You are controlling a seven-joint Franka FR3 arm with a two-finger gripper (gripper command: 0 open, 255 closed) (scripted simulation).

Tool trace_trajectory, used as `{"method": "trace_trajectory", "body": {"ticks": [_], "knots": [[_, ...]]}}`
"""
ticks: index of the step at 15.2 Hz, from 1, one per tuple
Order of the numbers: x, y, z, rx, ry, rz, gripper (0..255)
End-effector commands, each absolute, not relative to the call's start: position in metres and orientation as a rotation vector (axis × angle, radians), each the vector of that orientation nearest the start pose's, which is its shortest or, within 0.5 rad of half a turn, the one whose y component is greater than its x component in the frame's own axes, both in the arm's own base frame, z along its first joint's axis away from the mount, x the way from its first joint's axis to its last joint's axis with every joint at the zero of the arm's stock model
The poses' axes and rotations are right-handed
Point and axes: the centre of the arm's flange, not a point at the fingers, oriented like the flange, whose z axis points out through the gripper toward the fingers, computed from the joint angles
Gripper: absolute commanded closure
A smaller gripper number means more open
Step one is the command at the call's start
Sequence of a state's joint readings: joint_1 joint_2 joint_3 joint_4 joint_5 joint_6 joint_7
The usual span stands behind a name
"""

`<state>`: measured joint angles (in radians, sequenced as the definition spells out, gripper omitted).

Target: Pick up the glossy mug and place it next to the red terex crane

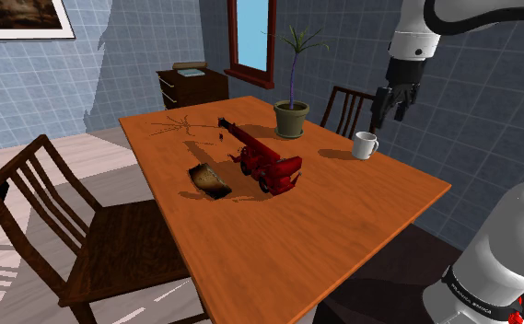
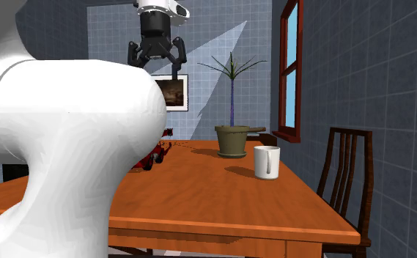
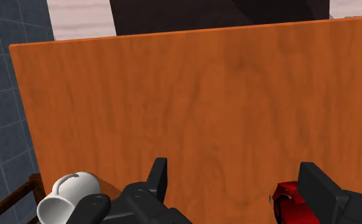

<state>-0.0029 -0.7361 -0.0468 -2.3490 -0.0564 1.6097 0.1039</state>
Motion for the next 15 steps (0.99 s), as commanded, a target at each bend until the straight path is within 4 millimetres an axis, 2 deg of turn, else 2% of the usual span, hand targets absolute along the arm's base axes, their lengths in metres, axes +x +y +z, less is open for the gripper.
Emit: {"method": "trace_trajectory", "body": {"ticks": [1, 15], "knots": [[0.323, -0.026, 0.581, -3.159, 0.22, 0.005, 0], [0.412, -0.161, 0.491, -3.182, 0.113, 0.045, 0]]}}
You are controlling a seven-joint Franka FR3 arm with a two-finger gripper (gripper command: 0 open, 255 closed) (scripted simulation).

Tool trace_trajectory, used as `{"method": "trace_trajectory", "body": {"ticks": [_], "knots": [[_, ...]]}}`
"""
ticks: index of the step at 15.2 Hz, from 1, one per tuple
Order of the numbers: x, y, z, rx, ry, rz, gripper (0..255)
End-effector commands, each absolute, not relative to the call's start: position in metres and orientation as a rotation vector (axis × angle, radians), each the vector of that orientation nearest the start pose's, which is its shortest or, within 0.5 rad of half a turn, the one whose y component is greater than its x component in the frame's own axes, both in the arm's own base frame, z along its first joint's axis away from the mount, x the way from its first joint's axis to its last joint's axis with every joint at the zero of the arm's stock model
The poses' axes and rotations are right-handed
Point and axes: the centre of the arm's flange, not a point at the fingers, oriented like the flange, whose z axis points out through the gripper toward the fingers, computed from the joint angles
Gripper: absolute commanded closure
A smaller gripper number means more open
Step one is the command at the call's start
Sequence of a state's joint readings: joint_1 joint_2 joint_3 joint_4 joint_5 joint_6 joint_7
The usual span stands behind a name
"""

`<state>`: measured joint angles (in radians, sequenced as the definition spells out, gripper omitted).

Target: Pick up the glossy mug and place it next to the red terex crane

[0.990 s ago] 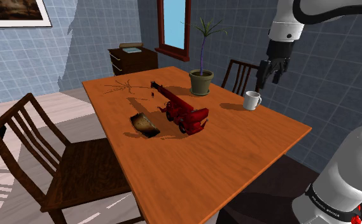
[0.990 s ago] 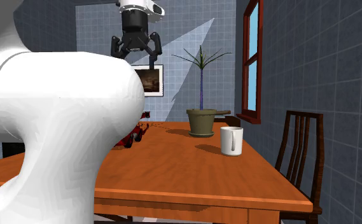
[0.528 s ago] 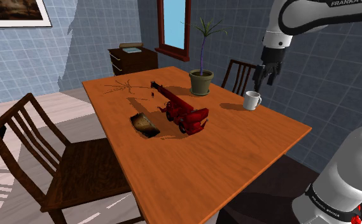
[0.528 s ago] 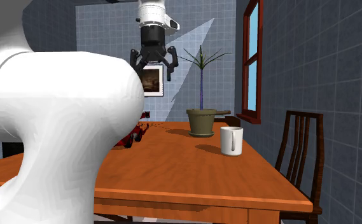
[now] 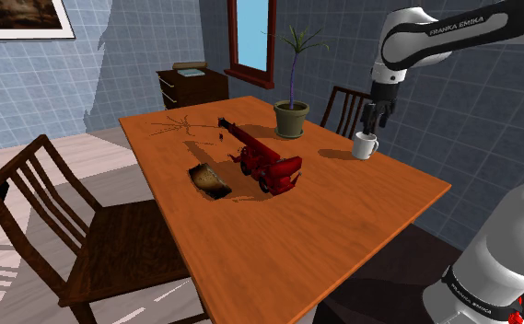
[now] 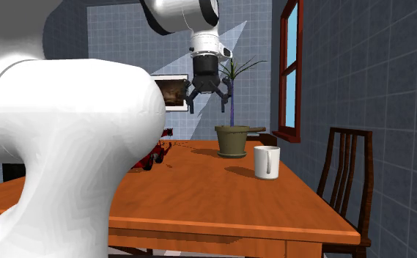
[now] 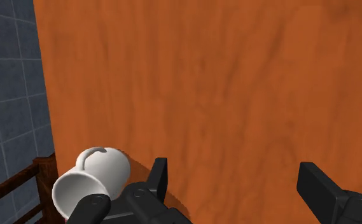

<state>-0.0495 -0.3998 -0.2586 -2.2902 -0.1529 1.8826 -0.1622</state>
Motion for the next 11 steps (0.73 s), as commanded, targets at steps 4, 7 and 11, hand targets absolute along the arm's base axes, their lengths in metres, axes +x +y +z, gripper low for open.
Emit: {"method": "trace_trajectory", "body": {"ticks": [4, 7, 11], "knots": [[0.439, -0.198, 0.466, -3.188, 0.082, 0.057, 0], [0.459, -0.226, 0.446, -3.192, 0.058, 0.066, 0], [0.487, -0.263, 0.421, -3.197, 0.027, 0.078, 0]]}}
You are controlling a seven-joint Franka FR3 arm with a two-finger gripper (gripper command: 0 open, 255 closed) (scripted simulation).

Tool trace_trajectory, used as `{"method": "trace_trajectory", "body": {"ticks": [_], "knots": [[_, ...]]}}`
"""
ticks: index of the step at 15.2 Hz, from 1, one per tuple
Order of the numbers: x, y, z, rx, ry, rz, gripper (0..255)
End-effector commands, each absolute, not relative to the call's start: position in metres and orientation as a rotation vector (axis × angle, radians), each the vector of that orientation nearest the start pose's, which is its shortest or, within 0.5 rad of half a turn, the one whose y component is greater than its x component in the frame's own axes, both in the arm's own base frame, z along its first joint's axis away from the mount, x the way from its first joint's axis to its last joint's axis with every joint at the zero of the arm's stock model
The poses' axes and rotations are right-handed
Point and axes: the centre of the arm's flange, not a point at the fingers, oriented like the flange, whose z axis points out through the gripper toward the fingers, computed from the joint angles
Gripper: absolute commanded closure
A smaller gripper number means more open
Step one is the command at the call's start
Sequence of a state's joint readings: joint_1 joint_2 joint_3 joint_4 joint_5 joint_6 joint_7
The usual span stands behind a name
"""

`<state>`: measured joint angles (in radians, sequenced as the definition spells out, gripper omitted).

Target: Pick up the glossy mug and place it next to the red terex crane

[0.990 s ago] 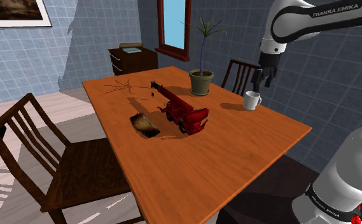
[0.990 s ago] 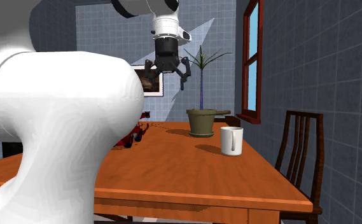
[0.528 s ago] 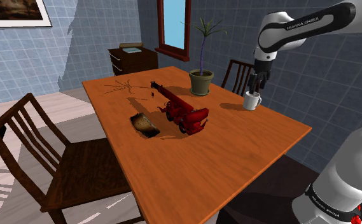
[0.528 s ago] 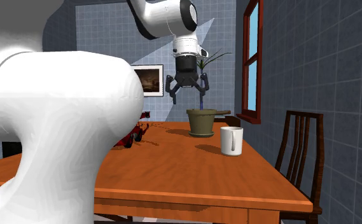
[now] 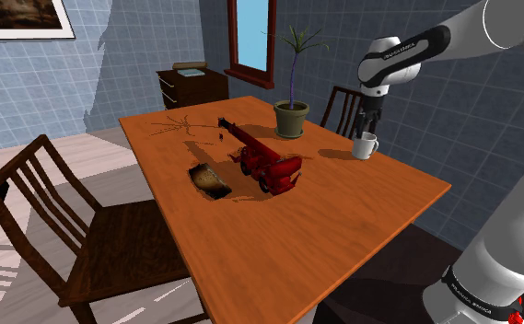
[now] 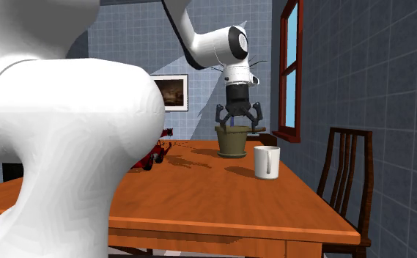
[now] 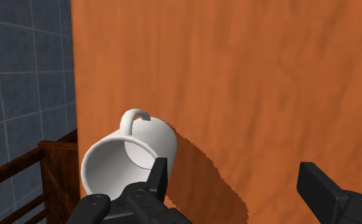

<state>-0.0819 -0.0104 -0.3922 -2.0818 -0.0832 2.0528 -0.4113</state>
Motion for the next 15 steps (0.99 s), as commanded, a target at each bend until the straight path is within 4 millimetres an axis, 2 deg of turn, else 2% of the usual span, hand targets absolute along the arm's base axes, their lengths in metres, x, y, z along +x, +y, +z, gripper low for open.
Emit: {"method": "trace_trajectory", "body": {"ticks": [1, 5, 6, 13, 15], "knots": [[0.494, -0.272, 0.414, -3.199, 0.02, 0.081, 0], [0.522, -0.309, 0.388, -3.204, -0.012, 0.092, 0], [0.522, -0.309, 0.388, -3.204, -0.012, 0.093, 0], [0.52, -0.311, 0.348, -3.204, -0.012, 0.093, 0], [0.52, -0.311, 0.348, -3.204, -0.012, 0.093, 0]]}}
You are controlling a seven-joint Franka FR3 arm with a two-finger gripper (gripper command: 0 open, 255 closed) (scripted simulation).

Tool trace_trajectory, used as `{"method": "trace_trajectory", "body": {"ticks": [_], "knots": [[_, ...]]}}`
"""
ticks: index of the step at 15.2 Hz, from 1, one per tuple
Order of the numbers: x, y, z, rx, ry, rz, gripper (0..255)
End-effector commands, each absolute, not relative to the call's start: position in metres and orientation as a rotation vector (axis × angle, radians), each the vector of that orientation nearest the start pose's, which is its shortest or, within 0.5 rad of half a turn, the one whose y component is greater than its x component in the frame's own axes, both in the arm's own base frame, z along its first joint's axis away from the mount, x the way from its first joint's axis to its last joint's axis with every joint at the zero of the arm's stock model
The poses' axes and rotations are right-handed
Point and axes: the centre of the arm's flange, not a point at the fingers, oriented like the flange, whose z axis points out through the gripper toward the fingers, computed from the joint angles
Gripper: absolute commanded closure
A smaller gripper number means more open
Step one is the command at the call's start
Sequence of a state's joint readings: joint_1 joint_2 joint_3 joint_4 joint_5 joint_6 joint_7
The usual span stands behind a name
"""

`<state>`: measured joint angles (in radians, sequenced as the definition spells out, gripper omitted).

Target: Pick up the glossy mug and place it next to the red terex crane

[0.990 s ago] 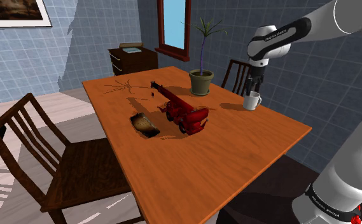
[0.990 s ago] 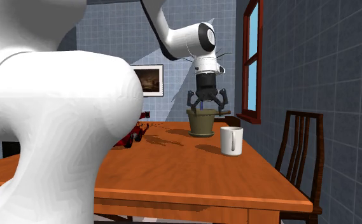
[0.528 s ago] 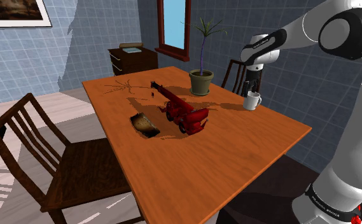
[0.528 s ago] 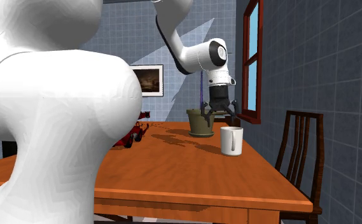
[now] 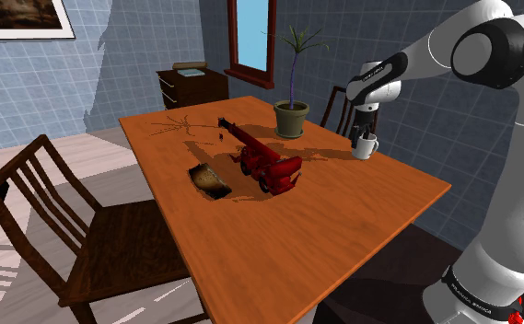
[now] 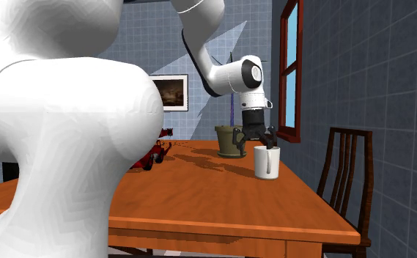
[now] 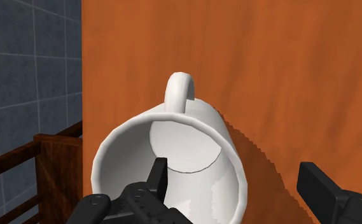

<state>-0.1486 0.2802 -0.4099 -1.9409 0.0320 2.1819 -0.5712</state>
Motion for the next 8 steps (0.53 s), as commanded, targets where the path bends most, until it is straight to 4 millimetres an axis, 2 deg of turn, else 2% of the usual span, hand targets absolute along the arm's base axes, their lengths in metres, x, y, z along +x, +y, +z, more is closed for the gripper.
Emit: {"method": "trace_trajectory", "body": {"ticks": [1, 6, 7, 8], "knots": [[0.5199, -0.3115, 0.3482, -3.204, -0.012, 0.093, 0], [0.5199, -0.3114, 0.3482, -3.204, -0.012, 0.093, 0], [0.5199, -0.3114, 0.3482, -3.204, -0.012, 0.093, 255], [0.5199, -0.3114, 0.3482, -3.204, -0.012, 0.093, 255]]}}
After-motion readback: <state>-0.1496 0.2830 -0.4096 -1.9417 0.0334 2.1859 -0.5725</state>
